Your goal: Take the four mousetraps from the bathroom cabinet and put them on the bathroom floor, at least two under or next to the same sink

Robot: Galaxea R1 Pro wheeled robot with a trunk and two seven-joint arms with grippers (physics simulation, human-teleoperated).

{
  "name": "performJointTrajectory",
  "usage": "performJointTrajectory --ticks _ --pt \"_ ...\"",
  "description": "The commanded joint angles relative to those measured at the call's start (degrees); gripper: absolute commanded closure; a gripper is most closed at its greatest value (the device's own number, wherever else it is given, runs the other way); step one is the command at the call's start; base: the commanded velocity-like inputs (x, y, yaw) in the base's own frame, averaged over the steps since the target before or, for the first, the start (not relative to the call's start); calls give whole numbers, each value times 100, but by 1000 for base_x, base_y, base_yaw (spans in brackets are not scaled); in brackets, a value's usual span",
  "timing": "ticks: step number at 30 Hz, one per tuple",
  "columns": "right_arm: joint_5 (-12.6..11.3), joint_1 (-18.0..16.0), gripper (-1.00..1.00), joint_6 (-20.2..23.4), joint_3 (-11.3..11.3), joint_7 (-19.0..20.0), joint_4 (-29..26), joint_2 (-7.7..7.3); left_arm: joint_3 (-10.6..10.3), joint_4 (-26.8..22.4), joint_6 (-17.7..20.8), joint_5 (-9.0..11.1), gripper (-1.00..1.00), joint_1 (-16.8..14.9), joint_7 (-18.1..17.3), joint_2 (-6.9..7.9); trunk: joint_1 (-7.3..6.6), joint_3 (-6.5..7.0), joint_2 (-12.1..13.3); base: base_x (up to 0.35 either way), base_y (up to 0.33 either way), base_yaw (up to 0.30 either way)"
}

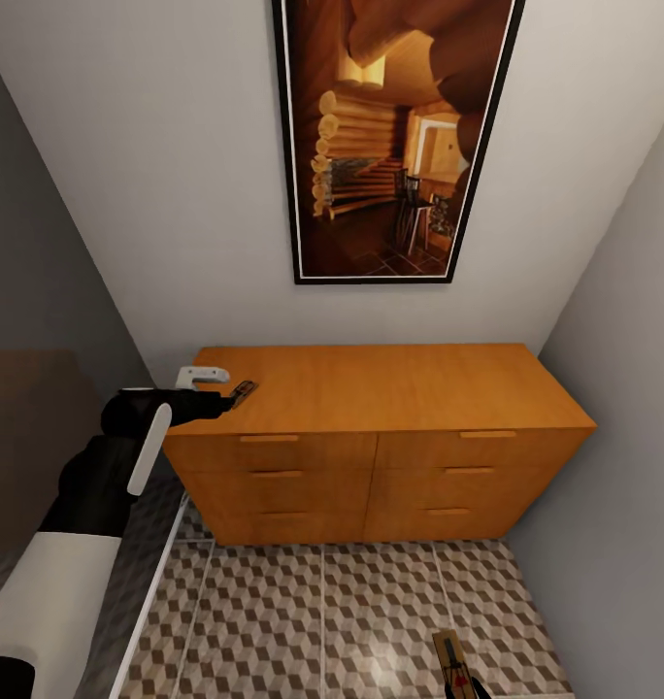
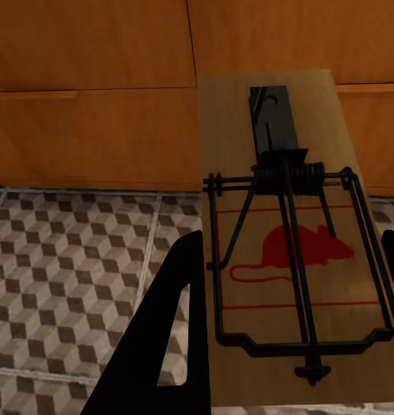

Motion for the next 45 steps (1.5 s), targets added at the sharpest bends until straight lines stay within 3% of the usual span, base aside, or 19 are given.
performJointTrajectory --ticks 1,45 --pt "39 -4 100 -16 -49 21 3 -1 -5 -1 23 5 -100 -5 -7 5 3 -11 -11 0 0 0" --pt "39 -4 100 -16 -46 21 3 17 -4 21 23 3 -100 -4 -8 11 3 -11 -11 37 0 0"
